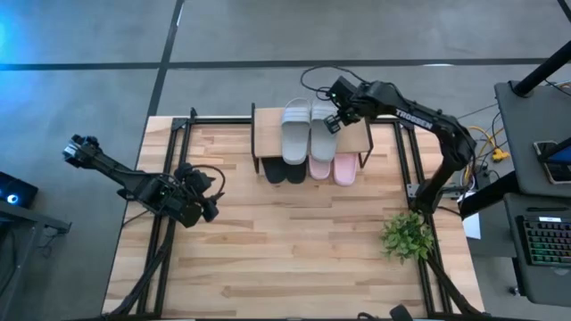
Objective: Pick and place slides into the shelf
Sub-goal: Adjust the slides on the shelf
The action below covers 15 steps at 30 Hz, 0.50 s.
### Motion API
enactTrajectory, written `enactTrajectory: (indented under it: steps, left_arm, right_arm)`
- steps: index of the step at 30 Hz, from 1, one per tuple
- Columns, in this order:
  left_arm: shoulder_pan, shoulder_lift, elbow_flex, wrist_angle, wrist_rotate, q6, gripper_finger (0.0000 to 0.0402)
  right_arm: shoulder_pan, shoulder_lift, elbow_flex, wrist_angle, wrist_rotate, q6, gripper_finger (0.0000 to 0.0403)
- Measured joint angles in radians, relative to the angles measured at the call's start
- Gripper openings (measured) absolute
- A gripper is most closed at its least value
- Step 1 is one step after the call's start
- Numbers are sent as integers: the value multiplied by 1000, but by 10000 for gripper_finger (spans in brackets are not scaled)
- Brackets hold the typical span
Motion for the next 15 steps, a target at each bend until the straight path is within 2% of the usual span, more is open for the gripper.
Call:
enactTrajectory:
  steps: [3, 9, 12, 15]
  left_arm:
    - [24, 8, 14, 19, 27, 17, 243]
    - [193, 69, 97, 70, 76, 313, 185]
    - [339, 91, 150, 201, 221, 517, 129]
    - [478, 118, 195, 332, 367, 683, 52]
  right_arm:
    - [0, -33, 15, -18, -1, 12, 9]
    - [0, -96, 35, -95, -2, 27, 9]
    - [0, -110, 30, -161, -2, 60, 9]
    - [1, -115, 21, -202, -2, 72, 9]
